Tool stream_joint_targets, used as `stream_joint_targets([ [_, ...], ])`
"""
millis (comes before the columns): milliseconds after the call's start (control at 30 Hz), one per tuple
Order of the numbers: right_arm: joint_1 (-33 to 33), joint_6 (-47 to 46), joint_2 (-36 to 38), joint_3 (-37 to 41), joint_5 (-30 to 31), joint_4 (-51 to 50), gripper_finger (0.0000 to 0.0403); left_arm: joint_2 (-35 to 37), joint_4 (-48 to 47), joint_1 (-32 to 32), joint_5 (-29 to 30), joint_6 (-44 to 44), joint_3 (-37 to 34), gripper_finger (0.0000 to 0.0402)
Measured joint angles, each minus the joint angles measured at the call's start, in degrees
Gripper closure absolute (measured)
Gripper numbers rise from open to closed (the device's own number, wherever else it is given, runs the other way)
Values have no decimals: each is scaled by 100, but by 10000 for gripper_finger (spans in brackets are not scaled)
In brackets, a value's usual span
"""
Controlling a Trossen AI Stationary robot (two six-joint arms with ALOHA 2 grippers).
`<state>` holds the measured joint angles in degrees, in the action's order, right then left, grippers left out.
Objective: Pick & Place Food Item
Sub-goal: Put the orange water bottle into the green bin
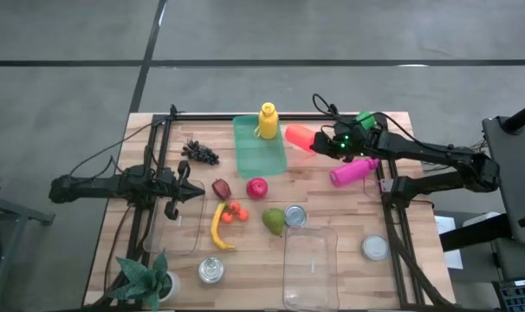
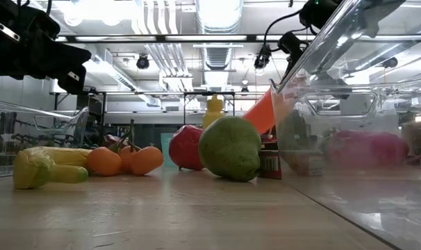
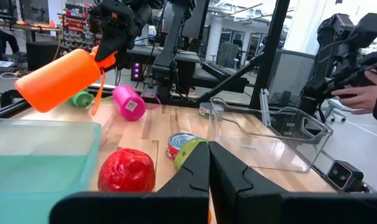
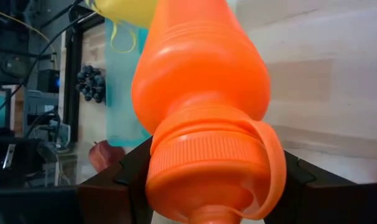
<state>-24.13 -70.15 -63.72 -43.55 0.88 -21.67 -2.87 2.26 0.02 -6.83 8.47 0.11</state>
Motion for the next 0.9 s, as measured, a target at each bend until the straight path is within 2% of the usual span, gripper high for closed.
stream_joint_targets([
  [133, 28, -19, 0, 0, -148, -65, 205, 0, -2, -1, 0, 0, -1, 401],
  [333, 24, -343, 9, -34, -905, -632, 205, 0, -1, 0, -1, 0, 0, 401],
  [433, 25, -371, 54, -239, -1093, -1062, 205, 2, -2, -1, 0, 0, 1, 401],
  [700, 10, 29, -76, -1646, -1106, -3008, 205, 2, 0, 0, 0, 0, 1, 401],
  [900, -57, 566, -688, -3005, -1101, -4718, 205, 0, -1, 1, -1, 0, 0, 401],
])
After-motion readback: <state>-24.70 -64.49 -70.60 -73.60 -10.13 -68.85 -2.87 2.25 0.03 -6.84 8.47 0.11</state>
